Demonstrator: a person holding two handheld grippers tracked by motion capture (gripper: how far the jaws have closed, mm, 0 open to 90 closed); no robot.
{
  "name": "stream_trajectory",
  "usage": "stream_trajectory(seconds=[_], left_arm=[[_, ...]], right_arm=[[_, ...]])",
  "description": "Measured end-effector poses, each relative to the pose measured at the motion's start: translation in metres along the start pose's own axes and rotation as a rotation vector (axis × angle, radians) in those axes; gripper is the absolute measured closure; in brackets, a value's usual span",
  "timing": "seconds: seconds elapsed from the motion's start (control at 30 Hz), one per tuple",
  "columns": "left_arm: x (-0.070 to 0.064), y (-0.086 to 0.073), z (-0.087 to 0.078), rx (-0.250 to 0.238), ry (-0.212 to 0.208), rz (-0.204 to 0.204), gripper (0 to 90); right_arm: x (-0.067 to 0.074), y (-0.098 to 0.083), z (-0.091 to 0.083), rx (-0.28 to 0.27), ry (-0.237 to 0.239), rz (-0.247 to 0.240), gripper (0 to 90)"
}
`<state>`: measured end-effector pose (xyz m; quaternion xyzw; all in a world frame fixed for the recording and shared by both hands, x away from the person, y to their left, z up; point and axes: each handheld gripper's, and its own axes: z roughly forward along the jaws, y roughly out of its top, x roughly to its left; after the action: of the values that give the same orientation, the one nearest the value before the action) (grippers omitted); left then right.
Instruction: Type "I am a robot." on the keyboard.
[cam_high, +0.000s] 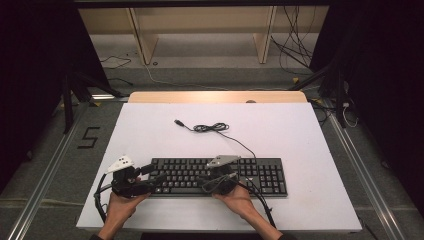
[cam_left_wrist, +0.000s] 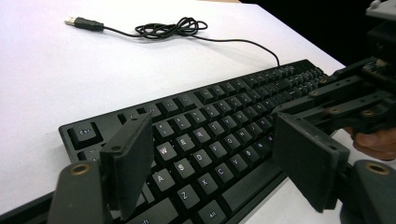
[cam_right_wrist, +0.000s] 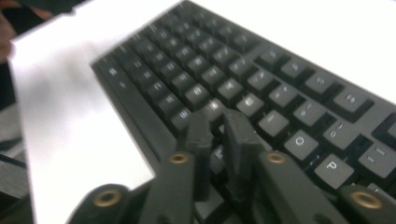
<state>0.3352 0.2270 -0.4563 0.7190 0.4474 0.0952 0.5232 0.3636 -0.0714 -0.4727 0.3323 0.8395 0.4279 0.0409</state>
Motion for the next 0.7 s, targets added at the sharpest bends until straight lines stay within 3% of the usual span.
stream_trajectory(seconds=[0.17,0.4,0.57,0.7], left_arm=[[0.000,0.000,-0.001,-0.004,0.001,-0.002,28.7],[0.001,0.000,-0.001,-0.006,0.003,-0.003,28.6],[0.001,0.000,-0.001,-0.008,0.004,-0.002,28.5],[0.001,0.000,-0.001,-0.007,0.005,-0.001,28.5]], right_arm=[[0.001,0.002,-0.006,-0.030,0.027,0.019,57.6],[0.004,0.003,-0.012,-0.055,0.059,0.013,44.6],[0.006,0.002,-0.014,-0.060,0.058,0.004,46.0],[0.009,0.002,-0.015,-0.055,0.063,-0.018,59.4]])
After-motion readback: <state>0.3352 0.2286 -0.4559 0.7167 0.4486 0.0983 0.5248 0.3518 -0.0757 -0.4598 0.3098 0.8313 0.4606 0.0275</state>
